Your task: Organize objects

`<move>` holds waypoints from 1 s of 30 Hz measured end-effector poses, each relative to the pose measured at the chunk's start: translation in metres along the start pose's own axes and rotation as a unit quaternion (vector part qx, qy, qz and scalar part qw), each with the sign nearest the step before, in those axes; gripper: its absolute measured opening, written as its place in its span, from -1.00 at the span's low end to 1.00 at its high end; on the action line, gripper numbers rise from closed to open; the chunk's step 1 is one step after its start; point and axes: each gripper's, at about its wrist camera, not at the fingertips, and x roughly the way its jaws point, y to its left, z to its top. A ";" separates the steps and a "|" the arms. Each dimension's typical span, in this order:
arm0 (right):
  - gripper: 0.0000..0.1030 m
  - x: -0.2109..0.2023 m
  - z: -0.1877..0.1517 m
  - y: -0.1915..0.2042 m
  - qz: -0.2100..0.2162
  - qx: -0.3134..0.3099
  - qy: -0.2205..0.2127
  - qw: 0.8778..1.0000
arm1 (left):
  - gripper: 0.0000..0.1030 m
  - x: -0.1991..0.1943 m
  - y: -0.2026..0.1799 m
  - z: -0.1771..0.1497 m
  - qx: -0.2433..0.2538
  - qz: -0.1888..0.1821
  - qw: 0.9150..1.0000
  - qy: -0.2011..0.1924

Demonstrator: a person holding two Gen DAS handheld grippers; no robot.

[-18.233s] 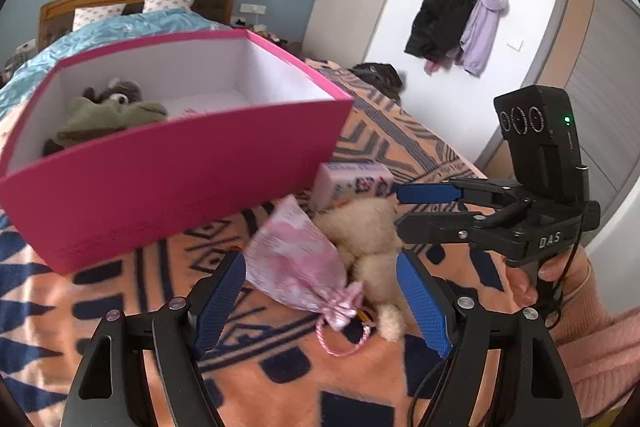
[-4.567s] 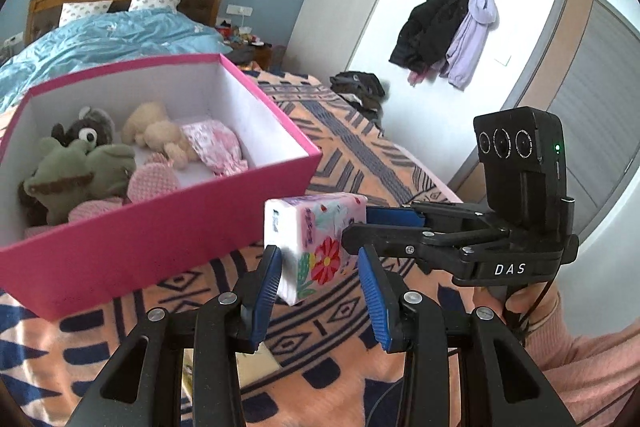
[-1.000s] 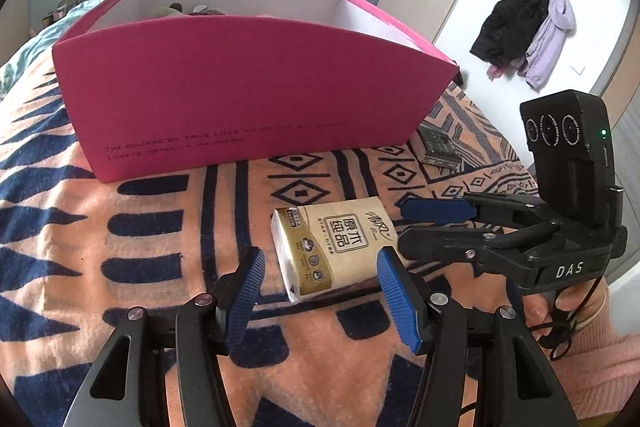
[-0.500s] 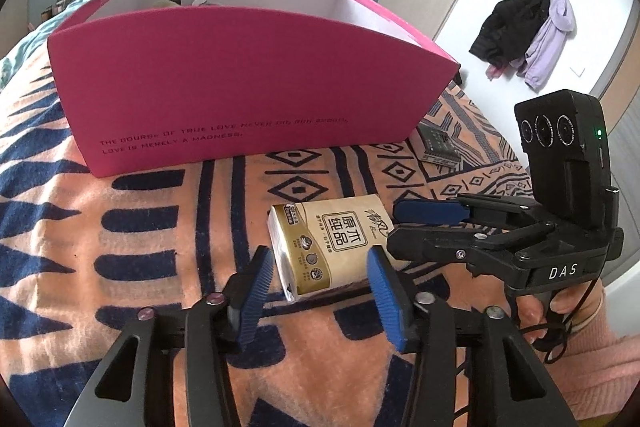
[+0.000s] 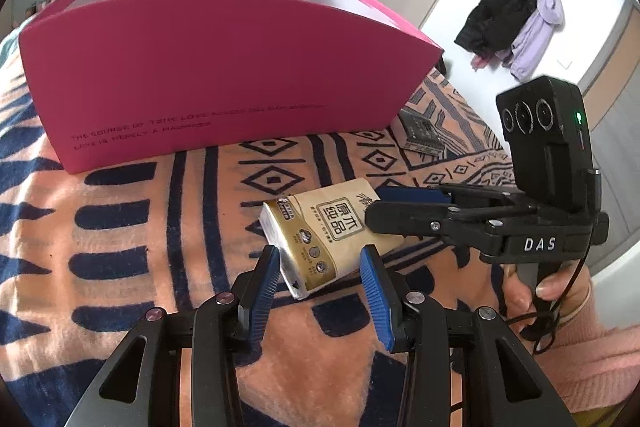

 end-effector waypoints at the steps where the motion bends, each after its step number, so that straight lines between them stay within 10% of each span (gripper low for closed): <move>1: -0.09 0.000 0.000 0.000 0.001 0.000 -0.001 1.000 | -0.20 0.000 0.002 0.000 -0.004 -0.003 1.000 -0.001; 30: -0.26 -0.021 0.002 -0.002 -0.010 0.000 -0.024 1.000 | -0.36 0.003 -0.021 0.013 0.010 -0.009 1.000 -0.006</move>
